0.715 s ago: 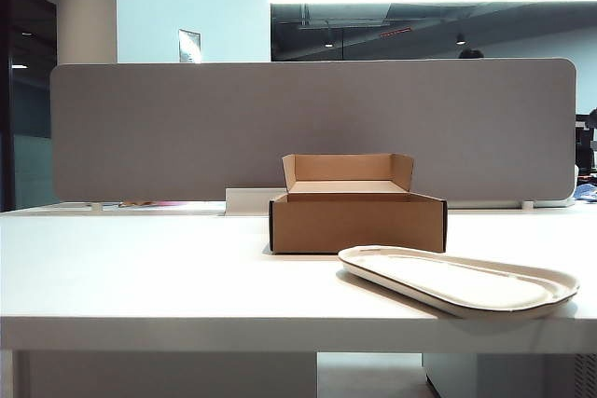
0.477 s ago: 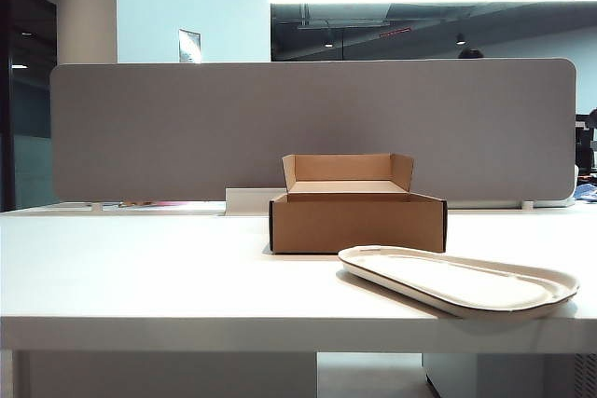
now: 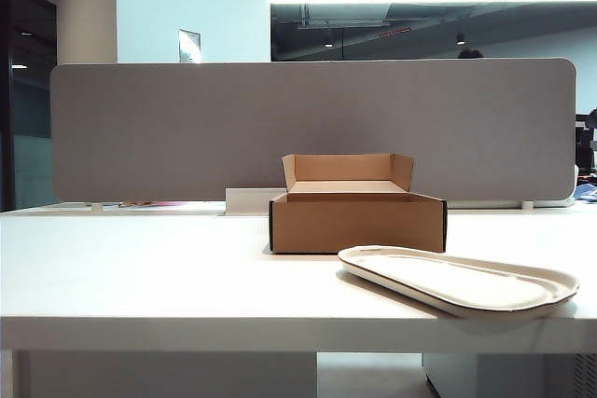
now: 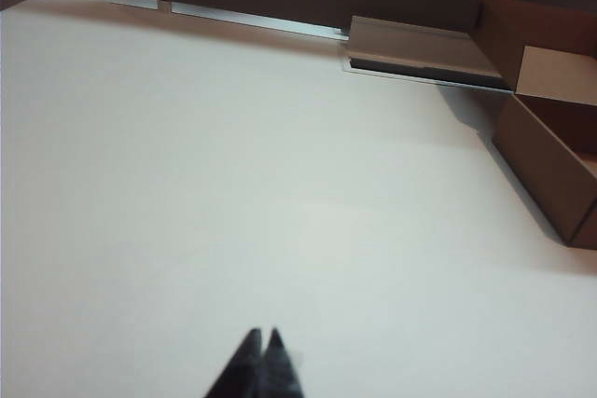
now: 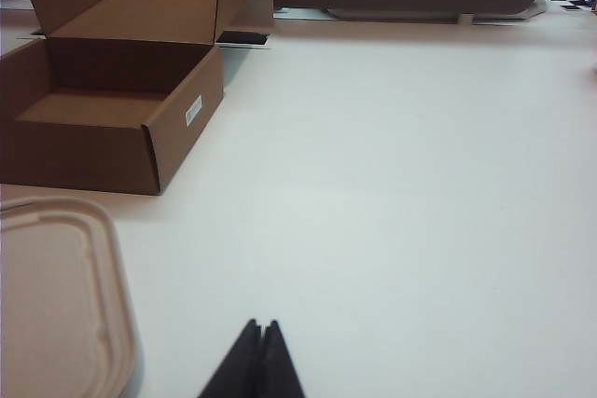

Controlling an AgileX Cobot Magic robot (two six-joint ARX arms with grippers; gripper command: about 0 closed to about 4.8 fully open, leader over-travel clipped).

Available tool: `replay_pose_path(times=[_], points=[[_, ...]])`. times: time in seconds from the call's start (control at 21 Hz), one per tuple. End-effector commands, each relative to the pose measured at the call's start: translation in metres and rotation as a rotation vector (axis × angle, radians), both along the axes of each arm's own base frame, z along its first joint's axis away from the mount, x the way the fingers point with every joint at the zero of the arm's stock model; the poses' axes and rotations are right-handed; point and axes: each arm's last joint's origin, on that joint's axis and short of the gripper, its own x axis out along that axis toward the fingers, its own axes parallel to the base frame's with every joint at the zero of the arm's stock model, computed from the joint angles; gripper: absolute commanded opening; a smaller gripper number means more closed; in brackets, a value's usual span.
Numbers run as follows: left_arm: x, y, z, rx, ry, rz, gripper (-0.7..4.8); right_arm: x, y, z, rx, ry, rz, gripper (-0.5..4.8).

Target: Pick up the lid and place it into the paper box.

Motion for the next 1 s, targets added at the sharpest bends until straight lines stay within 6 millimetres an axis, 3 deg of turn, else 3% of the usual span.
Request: replay_pose_path(times=[0.05,0.33,0.67,1.0], points=[[0.0,0.0,0.001,0.0,-0.007,-0.007,-0.05,0.0,0.001,-0.001,0.011,-0.009,0.03,-0.08],[0.0,0.0,0.002,0.0,-0.008,-0.007,-0.05,0.0,0.003,0.001,0.197,-0.001,0.065,-0.08],[0.0,0.0,0.002,0.001,-0.008,-0.003,-0.05,-0.001,0.004,0.01,0.224,-0.035,0.128,-0.09],[0.0,-0.001,0.002,-0.004,-0.008,-0.044,-0.06,-0.009,0.003,0.048,0.214,-0.1,0.084,-0.09]])
